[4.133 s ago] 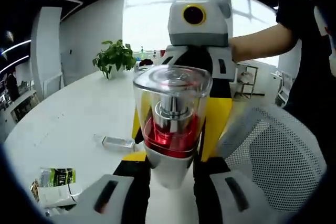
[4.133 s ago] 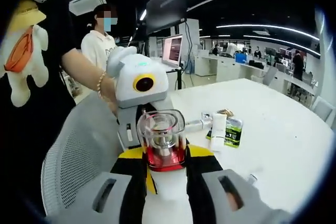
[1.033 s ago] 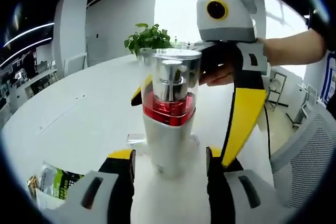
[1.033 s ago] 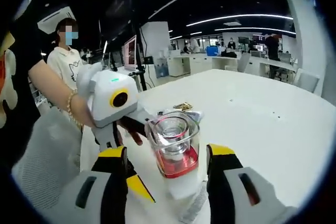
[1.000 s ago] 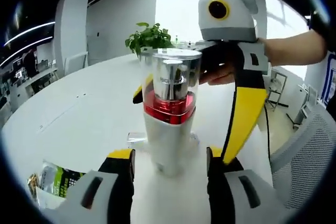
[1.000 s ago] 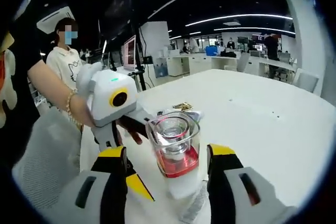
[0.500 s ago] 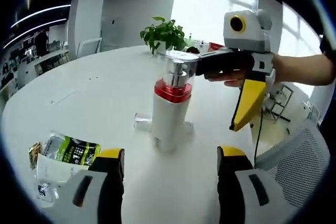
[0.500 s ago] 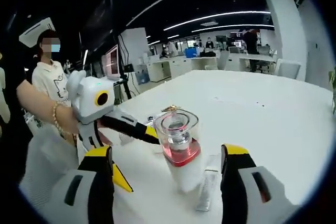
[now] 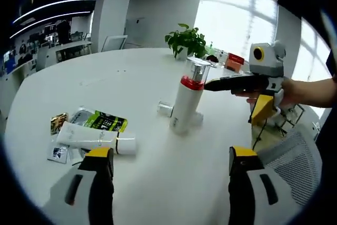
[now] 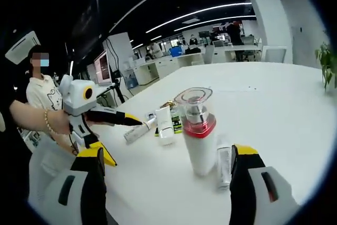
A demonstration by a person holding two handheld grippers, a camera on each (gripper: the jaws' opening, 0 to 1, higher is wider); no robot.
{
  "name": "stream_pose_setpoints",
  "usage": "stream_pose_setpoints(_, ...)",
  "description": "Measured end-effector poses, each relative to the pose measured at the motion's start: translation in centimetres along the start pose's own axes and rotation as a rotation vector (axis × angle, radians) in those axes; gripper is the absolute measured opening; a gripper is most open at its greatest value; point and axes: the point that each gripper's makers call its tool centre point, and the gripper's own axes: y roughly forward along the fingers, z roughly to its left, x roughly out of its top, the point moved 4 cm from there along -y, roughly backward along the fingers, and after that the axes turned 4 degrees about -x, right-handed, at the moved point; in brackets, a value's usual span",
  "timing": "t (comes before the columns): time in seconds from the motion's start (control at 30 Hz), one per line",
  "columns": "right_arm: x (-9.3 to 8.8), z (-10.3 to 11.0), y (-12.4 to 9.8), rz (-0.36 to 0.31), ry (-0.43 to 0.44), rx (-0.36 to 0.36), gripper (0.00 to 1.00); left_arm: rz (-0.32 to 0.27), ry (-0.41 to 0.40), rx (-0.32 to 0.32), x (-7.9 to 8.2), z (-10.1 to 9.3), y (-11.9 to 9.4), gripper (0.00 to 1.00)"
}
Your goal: Arrange the skincare products in the storage area until every visible bottle or jar stands upright without overlapping.
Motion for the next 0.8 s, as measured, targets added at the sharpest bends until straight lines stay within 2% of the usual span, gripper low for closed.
stream_pose_setpoints(0.33, -1.1, 1.8, -1.8, 0.004, 0.024, -0.027, 0.99, -0.026, -0.060, 0.086, -2.3, 0.1, -5.0, 0.93)
stream_pose_setpoints(0.47, -1.6, 2.8, -2.3, 0.021, 0.012, -0.018, 0.99, -0.024, -0.077, 0.138, -3.7, 1.0, -6.8, 0.96)
stream_pose_setpoints(0.57, -1.8, 3.3, -2.7, 0.016, 0.019, -0.019, 0.99, -0.031, -0.117, 0.154, -4.6, 0.8, -8.2, 0.96)
stream_pose_setpoints(0.8, -2.4, 4.1, -3.0, 0.016, 0.036, -0.031, 0.99, -0.021, -0.130, 0.165, -5.7, 0.0, -10.4, 0.96)
